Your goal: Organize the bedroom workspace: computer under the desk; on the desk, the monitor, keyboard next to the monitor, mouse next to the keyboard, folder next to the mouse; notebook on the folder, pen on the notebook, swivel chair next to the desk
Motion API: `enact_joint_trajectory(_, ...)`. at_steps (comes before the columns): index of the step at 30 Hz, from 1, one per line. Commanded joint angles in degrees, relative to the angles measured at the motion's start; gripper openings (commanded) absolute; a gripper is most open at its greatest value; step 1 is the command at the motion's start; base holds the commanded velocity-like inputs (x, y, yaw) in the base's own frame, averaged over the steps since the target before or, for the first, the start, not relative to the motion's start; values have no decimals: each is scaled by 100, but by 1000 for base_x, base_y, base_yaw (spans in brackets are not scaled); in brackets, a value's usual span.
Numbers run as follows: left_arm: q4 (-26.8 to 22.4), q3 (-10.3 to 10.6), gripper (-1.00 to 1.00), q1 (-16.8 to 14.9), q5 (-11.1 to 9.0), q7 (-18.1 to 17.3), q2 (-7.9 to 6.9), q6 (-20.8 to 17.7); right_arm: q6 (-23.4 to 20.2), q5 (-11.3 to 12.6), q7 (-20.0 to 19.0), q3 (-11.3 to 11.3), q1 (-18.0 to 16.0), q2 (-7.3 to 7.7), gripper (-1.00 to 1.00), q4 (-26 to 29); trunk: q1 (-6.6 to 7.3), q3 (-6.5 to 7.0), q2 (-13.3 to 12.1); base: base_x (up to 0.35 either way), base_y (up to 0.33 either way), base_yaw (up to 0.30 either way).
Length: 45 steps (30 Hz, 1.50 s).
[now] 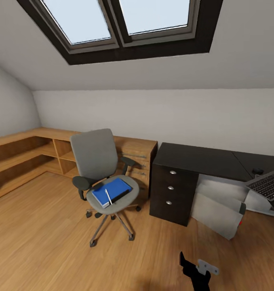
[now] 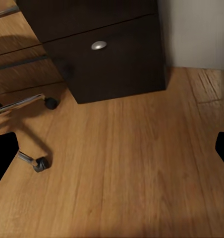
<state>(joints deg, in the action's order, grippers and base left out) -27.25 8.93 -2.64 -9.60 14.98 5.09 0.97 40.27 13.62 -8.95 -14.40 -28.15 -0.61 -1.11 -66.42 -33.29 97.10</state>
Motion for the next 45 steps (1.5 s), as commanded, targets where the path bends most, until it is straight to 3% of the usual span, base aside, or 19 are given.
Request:
enact_joint_trajectory(1,-6,47,100,-2,-38,47,-6,6,19,60,-59,-19,-7,-1,100,-12,22,13,-39,108,0,-236)
enact_joint_trajectory(5,51,27,100,0,13,84,-22,-12,23,54,-61,-19,-6,-1,100,-12,110,84,-199,67,0,-250)
enact_joint_trajectory(11,687,-17,100,0,2,100,-56,65,33,39,-79,-19,48,-1,100,-12,242,207,-440,10,0,-251)
enact_joint_trajectory(17,947,-11,100,-2,2,105,-53,777,33,-106,-81,-19,71,-9,100,-12,374,344,-681,-33,0,-236)
enact_joint_trajectory(24,1074,-22,100,0,2,108,-52,914,34,-149,-81,-19,73,-6,100,-8,527,480,-961,-298,0,-214)
enact_joint_trajectory(26,1078,-23,100,0,2,109,-52,919,34,-249,-77,-15,73,-4,100,-5,571,503,-1042,-335,0,-84)
enact_joint_trajectory(30,1095,-28,100,0,2,110,-52,914,27,-824,-61,-19,73,-48,100,-11,659,541,-1202,-339,0,-17)
enact_joint_trajectory(34,1098,-31,100,0,2,111,-52,914,25,-935,-10,-19,73,-61,100,-10,747,576,-1362,-291,-13,-3)
enact_joint_trajectory(45,1099,-57,100,0,-7,119,-61,913,20,-964,261,-19,89,-42,100,-4,988,686,-1804,-42,-7,0)
